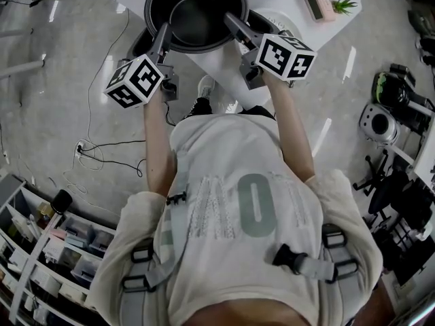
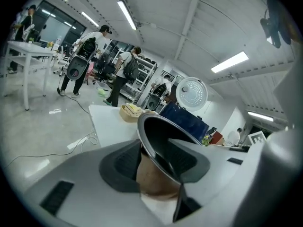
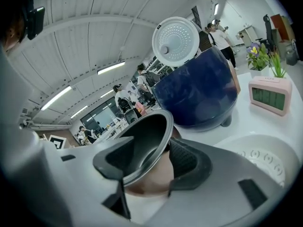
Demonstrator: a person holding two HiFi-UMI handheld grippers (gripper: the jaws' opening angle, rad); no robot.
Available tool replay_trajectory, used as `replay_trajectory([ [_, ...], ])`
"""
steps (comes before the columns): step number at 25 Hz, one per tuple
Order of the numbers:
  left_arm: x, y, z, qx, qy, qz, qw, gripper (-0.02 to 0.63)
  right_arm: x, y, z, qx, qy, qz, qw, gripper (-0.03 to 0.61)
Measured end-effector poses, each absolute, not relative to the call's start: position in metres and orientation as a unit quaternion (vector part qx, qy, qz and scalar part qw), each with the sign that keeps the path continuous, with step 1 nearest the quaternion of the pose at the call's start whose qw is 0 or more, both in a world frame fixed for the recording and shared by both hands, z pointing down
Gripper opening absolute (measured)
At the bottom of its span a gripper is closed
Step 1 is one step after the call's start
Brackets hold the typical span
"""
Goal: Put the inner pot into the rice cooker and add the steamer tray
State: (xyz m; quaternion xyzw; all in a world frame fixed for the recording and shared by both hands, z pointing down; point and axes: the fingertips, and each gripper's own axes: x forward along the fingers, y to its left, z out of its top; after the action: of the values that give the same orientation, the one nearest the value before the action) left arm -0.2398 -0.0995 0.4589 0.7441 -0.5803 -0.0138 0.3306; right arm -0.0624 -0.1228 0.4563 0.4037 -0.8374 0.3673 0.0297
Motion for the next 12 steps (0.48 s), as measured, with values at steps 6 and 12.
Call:
replay_trajectory([
  [6, -0.244, -0.098, 0.456, 0.739, -0.586, -0.02, 0.332, 0.163, -0.057, -0.124, 0.457, 0.42, -0.836, 0.348, 0.055, 0.144],
  [12, -0.244, -0.098, 0.447, 0.745, -0.592, 0.001, 0.307, 0.163, -0.059, -0.125, 0.445, 0.418, -0.849, 0.314, 0.076, 0.149],
])
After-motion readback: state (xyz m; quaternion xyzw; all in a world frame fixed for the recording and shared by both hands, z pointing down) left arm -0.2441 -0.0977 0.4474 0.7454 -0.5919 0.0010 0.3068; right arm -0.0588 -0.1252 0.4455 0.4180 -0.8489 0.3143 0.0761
